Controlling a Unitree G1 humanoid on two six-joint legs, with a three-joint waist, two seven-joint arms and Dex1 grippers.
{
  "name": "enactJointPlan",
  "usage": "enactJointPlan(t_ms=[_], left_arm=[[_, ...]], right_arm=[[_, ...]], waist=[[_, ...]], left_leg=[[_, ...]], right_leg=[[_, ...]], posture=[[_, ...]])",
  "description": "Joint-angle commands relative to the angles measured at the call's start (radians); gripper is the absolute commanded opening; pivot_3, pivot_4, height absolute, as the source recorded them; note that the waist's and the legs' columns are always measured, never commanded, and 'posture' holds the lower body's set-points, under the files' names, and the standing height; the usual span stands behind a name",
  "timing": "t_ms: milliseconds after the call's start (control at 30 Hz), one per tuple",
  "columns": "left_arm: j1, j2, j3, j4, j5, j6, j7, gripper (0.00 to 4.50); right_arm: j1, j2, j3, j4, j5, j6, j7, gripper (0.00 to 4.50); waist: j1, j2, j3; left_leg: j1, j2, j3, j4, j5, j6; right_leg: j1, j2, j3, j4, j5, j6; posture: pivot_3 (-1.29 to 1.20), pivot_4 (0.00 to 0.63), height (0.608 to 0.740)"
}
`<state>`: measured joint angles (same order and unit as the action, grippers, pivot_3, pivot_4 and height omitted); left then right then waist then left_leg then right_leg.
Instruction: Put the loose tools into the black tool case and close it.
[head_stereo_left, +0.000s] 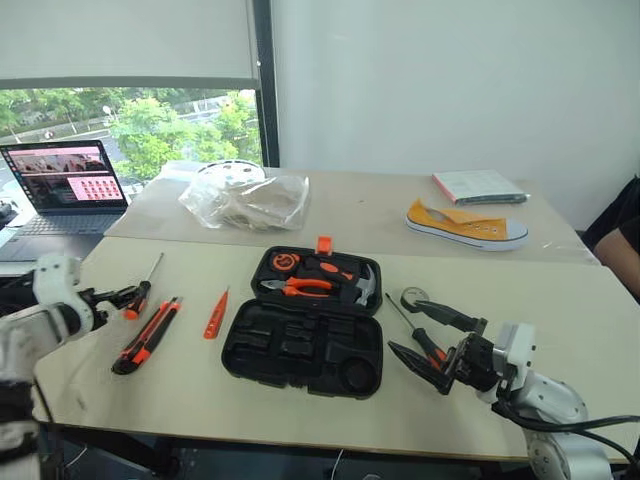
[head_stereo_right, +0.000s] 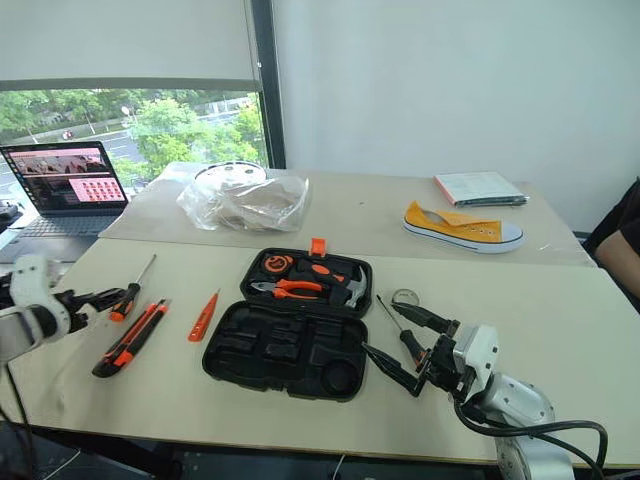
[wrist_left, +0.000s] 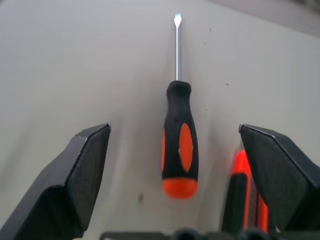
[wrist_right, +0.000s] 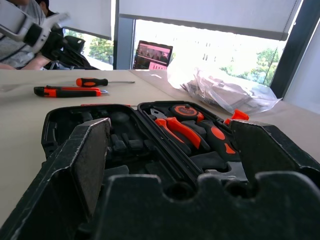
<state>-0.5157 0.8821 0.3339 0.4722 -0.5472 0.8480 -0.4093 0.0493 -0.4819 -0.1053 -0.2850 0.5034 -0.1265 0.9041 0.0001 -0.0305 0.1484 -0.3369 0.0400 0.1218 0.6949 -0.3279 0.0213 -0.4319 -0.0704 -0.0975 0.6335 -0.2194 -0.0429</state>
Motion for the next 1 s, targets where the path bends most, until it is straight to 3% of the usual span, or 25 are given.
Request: enactJointPlan(t_ms=[33, 67, 167, 333, 433, 533, 600, 767, 900, 1000], left_arm=[[-0.107, -0.011, -0.093, 0.154, 0.106, -0.072, -0.066, 4.44], [-0.126, -0.017, -0.107, 0.184, 0.123, -0.087, -0.078, 4.44], [-0.173, -0.026, -0.129, 0.262, 0.17, -0.131, -0.097, 3.65], [-0.181, -0.025, -0.113, 0.325, 0.203, -0.209, -0.154, 1.94], [-0.165, -0.028, -0.063, 0.331, 0.191, -0.375, -0.224, 0.86], [-0.136, -0.046, 0.009, 0.262, 0.122, -0.613, -0.423, 0.86], [-0.134, -0.047, -0.001, 0.22, 0.109, -0.672, -0.547, 0.86], [-0.172, -0.035, -0.306, 0.052, 0.268, -0.92, -0.98, 0.86], [-0.256, -0.091, -0.399, 0.065, 0.317, -0.982, -1.063, 0.86], [-0.341, -0.177, -0.51, 0.131, 0.442, -1.051, -1.036, 0.86]], right_arm=[[-0.004, -0.002, -0.018, -0.039, 0.002, 0.001, -0.021, 4.44], [-0.001, -0.003, -0.019, -0.044, 0.002, 0.003, -0.025, 4.44], [0.01, -0.005, -0.02, -0.063, 0.0, 0.008, -0.042, 4.5], [0.045, -0.007, -0.024, -0.099, -0.01, 0.018, -0.076, 4.5], [0.057, -0.012, -0.027, -0.11, -0.012, 0.02, -0.085, 4.5], [0.074, -0.026, -0.044, -0.124, -0.009, 0.022, -0.088, 4.5], [0.091, -0.039, -0.065, -0.135, -0.002, 0.028, -0.089, 4.5], [0.172, -0.097, -0.169, -0.168, 0.043, 0.047, -0.074, 4.5], [0.229, -0.122, -0.208, -0.178, 0.045, 0.037, -0.046, 4.5], [0.227, -0.115, -0.258, -0.175, 0.063, 0.057, -0.092, 4.5]], waist=[[-0.001, 0.0, 0.0], [-0.001, 0.0, 0.0], [-0.001, -0.001, 0.0], [0.0, -0.001, 0.0], [0.0, -0.002, 0.001], [0.001, -0.004, 0.002], [0.006, -0.005, 0.002], [0.028, -0.005, 0.002], [0.022, -0.005, 0.002], [0.011, -0.006, 0.002]], left_leg=[[-0.001, -0.001, 0.001, -0.001, 0.0, 0.0], [-0.002, -0.004, 0.001, -0.001, 0.0, 0.0], [-0.004, -0.006, 0.003, 0.0, 0.0, 0.0], [-0.001, -0.006, 0.003, 0.001, 0.0, 0.001], [-0.001, -0.006, 0.004, 0.003, 0.001, 0.002], [-0.001, -0.006, 0.003, 0.004, 0.001, 0.002], [-0.002, -0.005, 0.003, 0.004, 0.001, 0.002], [-0.003, -0.007, 0.004, 0.006, 0.0, 0.003], [-0.003, -0.007, 0.005, 0.009, -0.001, 0.004], [-0.004, -0.007, 0.003, 0.009, -0.001, 0.005]], right_leg=[[-0.003, 0.0, 0.0, 0.0, 0.0, 0.0], [-0.005, -0.001, -0.001, 0.002, -0.001, 0.001], [-0.007, -0.002, -0.001, 0.009, -0.001, 0.002], [-0.007, -0.005, 0.002, 0.009, -0.002, 0.004], [-0.006, -0.006, 0.003, 0.011, -0.002, 0.004], [-0.007, -0.007, 0.004, 0.013, -0.002, 0.004], [-0.007, -0.007, 0.004, 0.013, -0.002, 0.004], [-0.006, -0.007, 0.001, 0.012, -0.002, 0.004], [-0.005, -0.006, 0.003, 0.012, -0.002, 0.004], [-0.005, -0.005, 0.005, 0.013, -0.002, 0.005]], posture=[[0.0, 0.15, 0.74], [0.0, 0.15, 0.74], [0.0, 0.15, 0.74], [0.0, 0.15, 0.74], [0.0, 0.15, 0.74], [0.0, 0.15, 0.74], [0.0, 0.15, 0.74], [0.0, 0.15, 0.74], [0.0, 0.15, 0.74], [0.0, 0.15, 0.74]])
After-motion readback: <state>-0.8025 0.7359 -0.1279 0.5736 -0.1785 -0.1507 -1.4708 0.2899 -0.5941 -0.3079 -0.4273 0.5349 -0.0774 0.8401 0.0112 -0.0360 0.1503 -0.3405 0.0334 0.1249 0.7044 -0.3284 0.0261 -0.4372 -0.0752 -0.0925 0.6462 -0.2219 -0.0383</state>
